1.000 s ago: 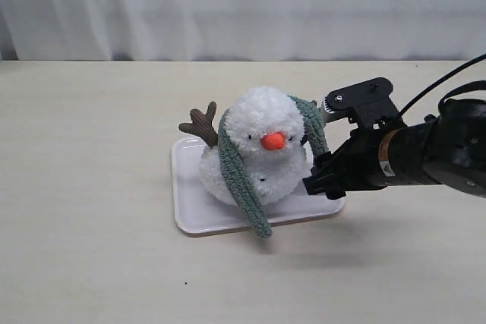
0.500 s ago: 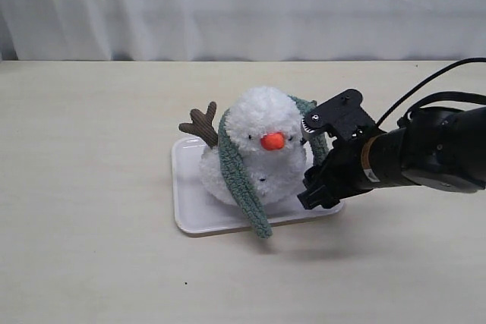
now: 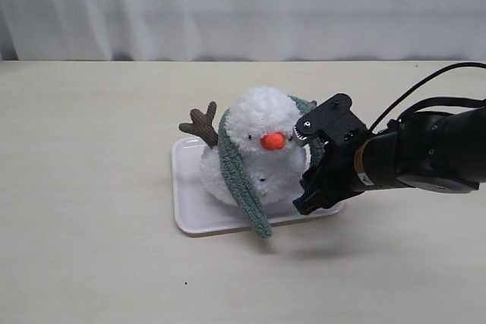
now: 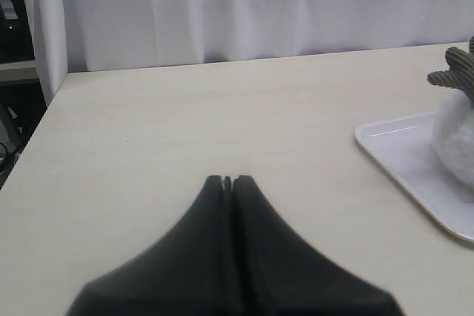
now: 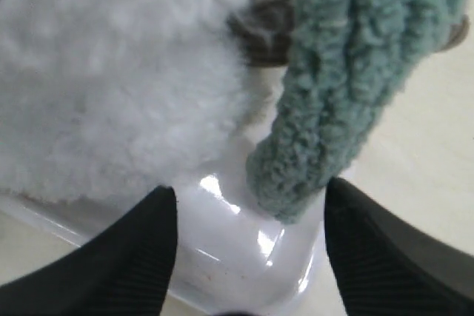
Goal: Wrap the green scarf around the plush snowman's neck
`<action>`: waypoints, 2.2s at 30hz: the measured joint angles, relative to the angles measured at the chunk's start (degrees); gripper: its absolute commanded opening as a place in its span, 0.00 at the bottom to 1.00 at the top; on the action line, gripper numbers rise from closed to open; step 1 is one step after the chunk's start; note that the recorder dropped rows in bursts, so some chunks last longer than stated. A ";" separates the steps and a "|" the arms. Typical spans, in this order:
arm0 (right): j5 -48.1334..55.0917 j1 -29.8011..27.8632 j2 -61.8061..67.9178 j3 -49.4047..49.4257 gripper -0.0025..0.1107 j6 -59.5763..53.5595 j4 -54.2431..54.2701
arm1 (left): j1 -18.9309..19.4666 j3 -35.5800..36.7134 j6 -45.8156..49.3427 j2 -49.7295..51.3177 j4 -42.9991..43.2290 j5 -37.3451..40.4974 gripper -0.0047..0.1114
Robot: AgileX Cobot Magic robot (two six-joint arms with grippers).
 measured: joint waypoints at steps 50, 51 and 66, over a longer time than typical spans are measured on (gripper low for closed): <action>3.66 0.70 -9.10 -1.36 0.51 4.14 8.27 | 0.00 0.00 0.00 0.00 0.00 0.00 0.04; 3.36 0.60 -8.46 -1.60 0.51 4.28 8.27 | 0.00 0.00 0.00 0.00 0.00 0.00 0.04; 1.45 -0.28 0.11 -5.93 0.10 4.40 8.27 | 0.00 0.00 0.00 0.00 0.00 0.00 0.04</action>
